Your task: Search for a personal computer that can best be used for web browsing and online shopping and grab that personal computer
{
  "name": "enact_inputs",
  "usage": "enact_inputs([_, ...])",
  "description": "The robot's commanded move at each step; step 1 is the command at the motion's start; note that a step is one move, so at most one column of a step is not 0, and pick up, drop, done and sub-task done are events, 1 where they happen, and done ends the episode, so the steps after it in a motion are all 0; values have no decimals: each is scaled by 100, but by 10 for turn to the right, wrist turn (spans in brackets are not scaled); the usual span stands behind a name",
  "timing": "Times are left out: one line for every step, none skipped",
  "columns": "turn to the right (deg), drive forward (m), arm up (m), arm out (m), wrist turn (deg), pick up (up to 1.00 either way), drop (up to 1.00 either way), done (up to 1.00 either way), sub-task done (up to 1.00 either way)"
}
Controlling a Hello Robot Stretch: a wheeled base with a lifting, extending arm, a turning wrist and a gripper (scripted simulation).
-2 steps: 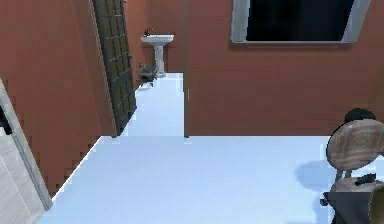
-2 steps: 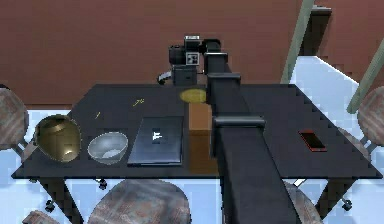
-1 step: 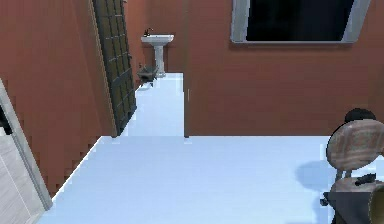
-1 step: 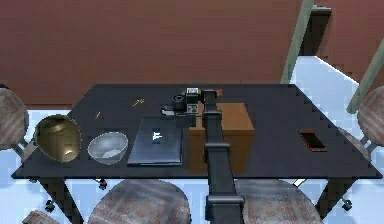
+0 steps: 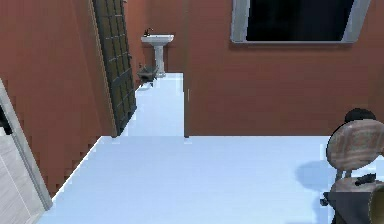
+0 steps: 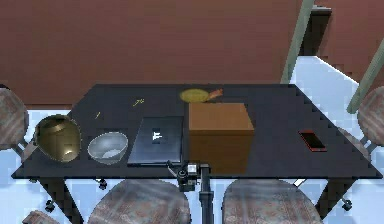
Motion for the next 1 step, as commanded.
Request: enact_inputs([0, 0, 0, 0, 0, 100, 0, 0, 0])
